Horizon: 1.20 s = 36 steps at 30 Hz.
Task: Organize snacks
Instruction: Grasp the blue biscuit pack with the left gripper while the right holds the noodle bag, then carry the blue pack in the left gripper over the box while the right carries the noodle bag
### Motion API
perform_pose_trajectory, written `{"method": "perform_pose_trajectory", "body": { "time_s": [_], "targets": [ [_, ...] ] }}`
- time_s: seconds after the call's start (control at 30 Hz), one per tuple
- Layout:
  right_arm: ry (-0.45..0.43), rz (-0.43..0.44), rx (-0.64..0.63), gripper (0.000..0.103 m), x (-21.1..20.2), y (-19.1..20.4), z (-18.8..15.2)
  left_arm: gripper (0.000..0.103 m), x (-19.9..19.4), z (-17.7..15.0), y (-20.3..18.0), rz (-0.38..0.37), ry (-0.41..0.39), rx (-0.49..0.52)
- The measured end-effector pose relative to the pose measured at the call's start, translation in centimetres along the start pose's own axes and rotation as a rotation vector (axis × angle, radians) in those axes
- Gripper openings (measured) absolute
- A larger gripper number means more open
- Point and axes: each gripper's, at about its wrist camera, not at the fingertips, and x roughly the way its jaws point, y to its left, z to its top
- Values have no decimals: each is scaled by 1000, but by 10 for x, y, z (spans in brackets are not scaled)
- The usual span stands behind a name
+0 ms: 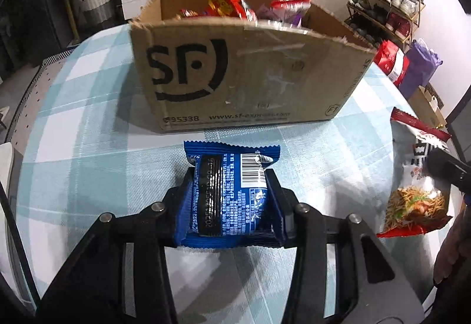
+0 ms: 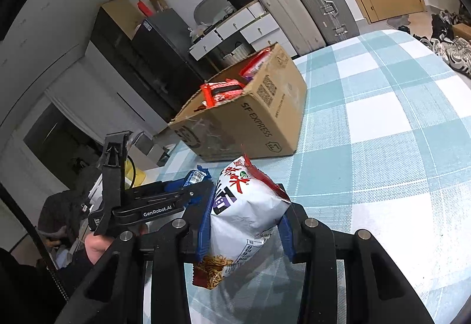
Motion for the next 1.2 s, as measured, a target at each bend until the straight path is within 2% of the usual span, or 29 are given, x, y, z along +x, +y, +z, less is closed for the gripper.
{"method": "perform_pose_trajectory", "body": {
  "time_s": [0.37, 0.73, 0.93, 1.03, 1.2],
  "targets": [
    [-10, 27, -34, 39, -8, 26, 0, 42, -56, -14, -7, 25, -75, 5],
    [-29, 46, -86, 39, -18, 55, 10, 42, -102, -17, -7, 10, -140, -13],
    [-49, 64, -105, 39, -24, 69, 27, 42, -126, -6, -5, 6, -179, -16],
    [-66, 64, -139, 39, -27, 79, 40, 42, -137, 5, -1, -34, -193, -26],
    [-96, 69, -191, 39, -32, 95, 69, 42, -151, 26, 6, -51, -212, -35]
  ]
}}
